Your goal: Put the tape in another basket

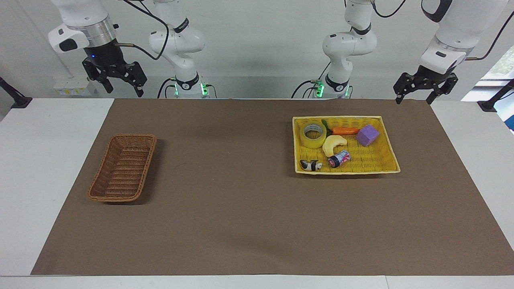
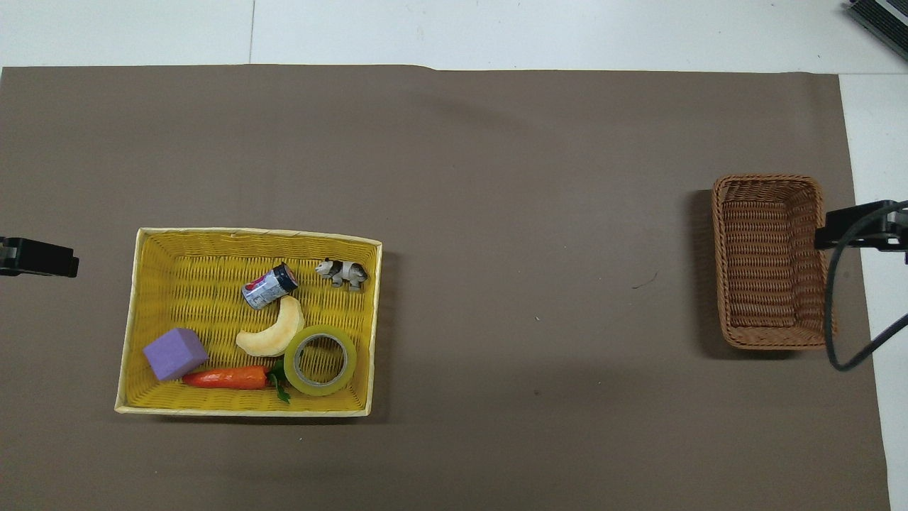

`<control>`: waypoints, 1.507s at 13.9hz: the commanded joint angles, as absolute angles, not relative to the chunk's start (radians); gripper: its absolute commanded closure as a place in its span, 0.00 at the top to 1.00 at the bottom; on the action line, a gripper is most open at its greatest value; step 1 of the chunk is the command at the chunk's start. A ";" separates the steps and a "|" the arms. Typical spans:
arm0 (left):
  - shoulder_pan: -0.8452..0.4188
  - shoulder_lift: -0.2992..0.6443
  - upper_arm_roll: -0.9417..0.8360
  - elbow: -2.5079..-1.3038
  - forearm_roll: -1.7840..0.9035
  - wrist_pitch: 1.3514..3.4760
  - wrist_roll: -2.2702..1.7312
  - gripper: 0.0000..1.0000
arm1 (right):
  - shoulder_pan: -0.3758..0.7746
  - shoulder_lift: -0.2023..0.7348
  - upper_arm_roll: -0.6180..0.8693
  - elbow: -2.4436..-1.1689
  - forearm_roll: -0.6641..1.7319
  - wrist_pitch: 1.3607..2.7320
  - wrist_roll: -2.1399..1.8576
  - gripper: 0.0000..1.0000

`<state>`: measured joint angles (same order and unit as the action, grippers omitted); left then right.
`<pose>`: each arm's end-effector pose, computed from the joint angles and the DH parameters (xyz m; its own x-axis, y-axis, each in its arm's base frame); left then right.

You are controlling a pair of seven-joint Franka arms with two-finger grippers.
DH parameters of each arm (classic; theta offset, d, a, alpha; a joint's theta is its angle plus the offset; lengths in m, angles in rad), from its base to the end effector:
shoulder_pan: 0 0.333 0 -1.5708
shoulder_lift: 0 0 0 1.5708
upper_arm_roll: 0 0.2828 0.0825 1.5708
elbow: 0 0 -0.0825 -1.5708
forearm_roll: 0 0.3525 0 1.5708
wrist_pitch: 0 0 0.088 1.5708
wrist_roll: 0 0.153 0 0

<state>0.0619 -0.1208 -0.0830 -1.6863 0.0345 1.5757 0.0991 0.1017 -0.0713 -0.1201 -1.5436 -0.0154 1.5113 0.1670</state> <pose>0.4895 -0.0070 0.5559 0.9928 -0.1195 0.0053 -0.1191 -0.9918 -0.0452 0.4987 -0.0136 0.5880 0.9819 -0.1852 0.0391 -0.1854 -0.9827 0.0003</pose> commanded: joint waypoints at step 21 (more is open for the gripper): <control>-0.036 -0.120 -0.089 -1.779 -0.025 1.643 -0.105 1.00 | 0.094 -0.066 -0.124 -1.532 -0.005 1.512 0.129 1.00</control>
<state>0.0247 -0.1092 -0.0988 -1.7177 -0.0158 1.5893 -0.0261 0.1017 -0.0713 -0.1201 -1.5436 -0.0154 1.5110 0.1663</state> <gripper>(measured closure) 0.000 0.000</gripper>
